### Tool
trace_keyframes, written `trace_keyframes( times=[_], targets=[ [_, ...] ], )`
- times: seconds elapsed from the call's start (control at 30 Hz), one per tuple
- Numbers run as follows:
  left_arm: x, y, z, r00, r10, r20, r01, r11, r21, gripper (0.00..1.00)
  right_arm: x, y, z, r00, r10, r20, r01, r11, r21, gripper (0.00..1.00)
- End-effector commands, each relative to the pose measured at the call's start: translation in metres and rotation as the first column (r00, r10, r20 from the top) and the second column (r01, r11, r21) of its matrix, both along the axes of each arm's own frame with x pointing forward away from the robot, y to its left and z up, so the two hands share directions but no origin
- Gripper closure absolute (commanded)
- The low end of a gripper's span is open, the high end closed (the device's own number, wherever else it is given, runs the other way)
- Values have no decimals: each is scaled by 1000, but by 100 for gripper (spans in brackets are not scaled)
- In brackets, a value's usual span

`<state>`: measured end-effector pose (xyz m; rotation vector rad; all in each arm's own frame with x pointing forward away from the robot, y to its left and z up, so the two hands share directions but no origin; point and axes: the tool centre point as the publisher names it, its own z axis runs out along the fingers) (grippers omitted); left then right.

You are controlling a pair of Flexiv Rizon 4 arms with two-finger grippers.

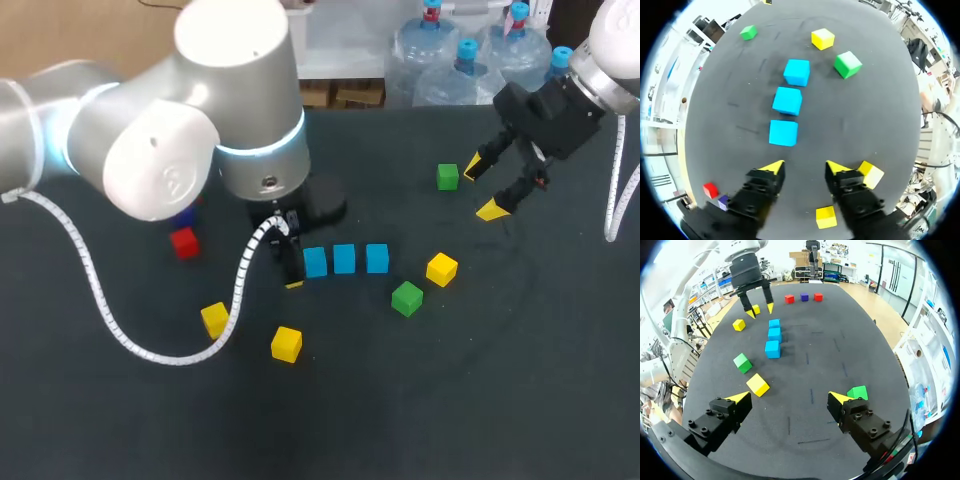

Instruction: Place the blue cubes, place green cubes on the blue cubes, place the yellow cubes on the green cubes, then place the red cubes on the yellow cubes, and place purple cube on the red cubes.

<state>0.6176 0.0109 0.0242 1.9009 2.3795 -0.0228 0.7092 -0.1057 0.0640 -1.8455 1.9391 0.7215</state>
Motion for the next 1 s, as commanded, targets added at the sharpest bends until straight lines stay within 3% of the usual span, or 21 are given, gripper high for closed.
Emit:
trace_keyframes(
  times=[0.03, 0.53, 1.0],
  targets=[
    [-6, -2, 2, 1000, -5, 2, 5, 1000, -8, 100, 0, 0, 0, 1000, 1, 0, -1, 1000, 1, 0],
    [-11, -18, -15, 998, -43, -42, 41, 999, -31, 100, 0, 0, 0, 1000, 1, 0, -1, 1000, 1, 0],
    [4, -22, -27, 998, -50, -47, 49, 998, -35, 100, 0, 0, 0, 1000, 1, 0, -1, 1000, 1, 0]
  ],
)
